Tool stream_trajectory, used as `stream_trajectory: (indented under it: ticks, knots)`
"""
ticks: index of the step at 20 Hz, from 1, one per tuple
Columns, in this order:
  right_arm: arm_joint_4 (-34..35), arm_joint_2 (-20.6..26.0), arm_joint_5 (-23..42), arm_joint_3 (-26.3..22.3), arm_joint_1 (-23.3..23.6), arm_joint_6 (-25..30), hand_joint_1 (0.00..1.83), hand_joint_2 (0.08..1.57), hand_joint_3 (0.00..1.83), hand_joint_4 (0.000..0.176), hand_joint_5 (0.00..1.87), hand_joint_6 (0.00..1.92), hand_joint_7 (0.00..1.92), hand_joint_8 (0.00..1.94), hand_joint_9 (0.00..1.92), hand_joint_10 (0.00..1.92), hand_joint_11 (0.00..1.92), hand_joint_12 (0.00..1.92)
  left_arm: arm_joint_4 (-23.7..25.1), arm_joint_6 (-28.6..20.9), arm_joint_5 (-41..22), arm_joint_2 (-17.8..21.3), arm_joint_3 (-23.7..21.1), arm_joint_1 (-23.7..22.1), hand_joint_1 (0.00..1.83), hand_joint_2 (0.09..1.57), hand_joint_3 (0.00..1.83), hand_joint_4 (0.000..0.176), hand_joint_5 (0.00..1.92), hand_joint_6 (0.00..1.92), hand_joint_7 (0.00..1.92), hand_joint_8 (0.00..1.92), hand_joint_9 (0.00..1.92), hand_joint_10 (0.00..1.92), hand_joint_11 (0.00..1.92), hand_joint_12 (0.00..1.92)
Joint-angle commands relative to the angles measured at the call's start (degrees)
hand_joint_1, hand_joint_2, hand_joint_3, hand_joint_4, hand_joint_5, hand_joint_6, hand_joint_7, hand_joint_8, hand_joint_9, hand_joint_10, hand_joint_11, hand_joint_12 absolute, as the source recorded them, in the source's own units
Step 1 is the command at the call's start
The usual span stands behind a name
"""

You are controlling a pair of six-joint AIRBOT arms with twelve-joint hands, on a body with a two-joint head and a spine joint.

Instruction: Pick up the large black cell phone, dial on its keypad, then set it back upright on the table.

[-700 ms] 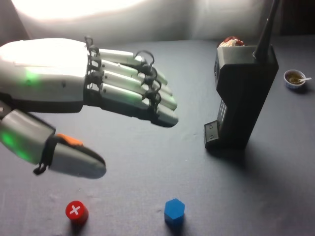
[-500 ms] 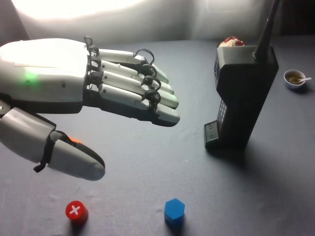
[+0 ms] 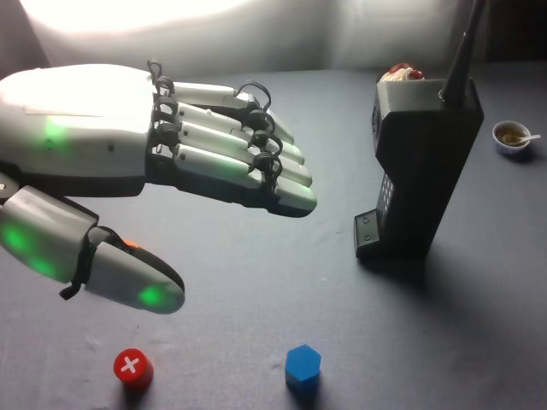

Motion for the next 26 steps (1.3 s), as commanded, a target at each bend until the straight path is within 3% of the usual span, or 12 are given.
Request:
stream_trajectory:
  ticks: [1,3,5,7,11,14,19,22,26]
  knots:
    - [1.85,0.41,7.06,0.87,0.07,2.91,0.38,0.90,0.00,0.000,0.23,0.01,0.23,0.01,0.22,0.00,0.00,0.67,-5.63,-0.36,-3.57,0.32,-0.45,-1.42,0.00,1.25,0.00,0.021,0.23,0.00,0.24,0.00,0.23,0.00,0.00,0.56]
    - [2.06,0.32,7.06,2.54,0.08,12.47,0.33,0.92,0.00,0.000,0.18,0.00,0.18,0.00,0.18,0.00,0.00,0.61,-5.61,-0.41,-3.78,0.34,-0.46,-1.41,0.04,1.25,0.00,0.019,0.27,0.01,0.28,0.01,0.26,0.01,0.00,0.62]
    - [2.06,-0.04,7.06,3.32,0.12,18.87,0.40,0.92,0.00,0.000,0.20,0.01,0.19,0.00,0.18,0.00,0.00,0.61,-5.61,-0.28,-3.68,0.34,-0.45,-1.41,0.03,1.24,0.00,0.015,0.25,0.00,0.26,0.00,0.25,0.00,0.00,0.55]
    - [1.77,-0.46,7.06,2.81,0.59,21.34,0.36,0.94,0.00,0.000,0.17,0.00,0.16,0.00,0.16,0.00,0.00,0.56,-5.62,-0.17,-3.58,0.41,-0.33,-1.42,0.01,1.25,0.00,0.011,0.24,0.00,0.24,0.00,0.24,0.00,0.00,0.49]
    - [-3.92,-3.53,7.06,5.45,2.62,28.78,0.40,0.93,0.00,0.000,0.13,0.00,0.09,0.00,0.14,0.00,0.00,0.47,-5.56,-0.68,-3.85,0.51,-0.02,-1.41,0.11,1.22,0.00,0.007,0.28,0.00,0.25,0.00,0.25,0.00,0.00,0.56]
    - [-6.36,-6.14,7.06,7.23,4.82,29.40,0.38,0.94,0.00,0.000,0.11,0.00,0.08,0.00,0.11,0.00,0.00,0.43,-5.67,-0.61,-4.56,0.75,0.10,-1.53,0.09,1.22,0.00,0.005,0.27,0.00,0.26,0.00,0.26,0.00,0.00,0.64]
    - [-7.14,-7.87,7.06,7.67,8.11,30.24,0.45,0.93,0.00,0.000,0.16,0.01,0.12,0.01,0.15,0.00,0.00,0.56,-5.04,-1.15,-4.66,0.99,0.11,-1.88,0.09,1.22,0.00,0.000,0.29,0.00,0.29,0.00,0.27,0.01,0.00,0.73]
    - [-5.43,-8.39,7.06,7.11,9.54,30.28,0.40,0.95,0.01,0.000,0.17,0.00,0.13,0.00,0.13,0.00,0.00,0.50,-4.40,-1.70,-4.43,1.00,0.14,-1.90,0.09,1.21,0.00,0.007,0.26,0.00,0.26,0.00,0.24,0.00,0.00,0.71]
    - [-4.16,-8.69,7.06,7.16,10.28,30.26,0.43,0.95,0.00,0.000,0.17,0.00,0.15,0.00,0.14,0.00,0.00,0.53,-4.21,-1.59,-3.73,1.01,0.42,-1.90,0.12,1.21,0.00,0.000,0.26,0.00,0.24,0.00,0.23,0.00,0.00,0.67]
